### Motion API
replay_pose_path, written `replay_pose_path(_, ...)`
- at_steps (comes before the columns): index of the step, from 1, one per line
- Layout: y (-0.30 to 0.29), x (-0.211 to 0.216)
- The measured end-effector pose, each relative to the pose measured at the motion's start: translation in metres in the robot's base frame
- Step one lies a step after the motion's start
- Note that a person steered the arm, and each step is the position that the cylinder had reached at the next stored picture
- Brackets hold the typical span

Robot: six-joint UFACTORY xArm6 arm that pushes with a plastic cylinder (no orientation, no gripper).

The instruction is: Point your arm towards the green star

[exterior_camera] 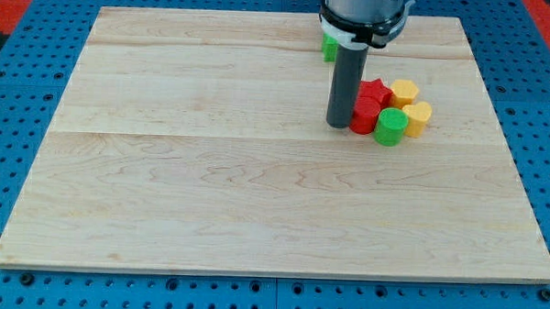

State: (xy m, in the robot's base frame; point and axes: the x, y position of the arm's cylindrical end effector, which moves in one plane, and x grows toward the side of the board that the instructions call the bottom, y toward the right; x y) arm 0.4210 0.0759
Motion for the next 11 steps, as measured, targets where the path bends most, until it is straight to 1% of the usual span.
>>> replay_pose_path(1,-0.003,0.068)
replay_pose_path(2,-0.002,0.120)
replay_pose_path(3,0.056,0.117)
replay_pose_path(4,0.142,0.115)
replay_pose_path(5,0.189,0.112)
replay_pose_path(6,0.190,0.065)
replay_pose_path(8,0.201,-0.070)
replay_pose_path(9,0.204,-0.126)
replay_pose_path(10,0.176,-0.170)
replay_pose_path(11,0.116,-0.173)
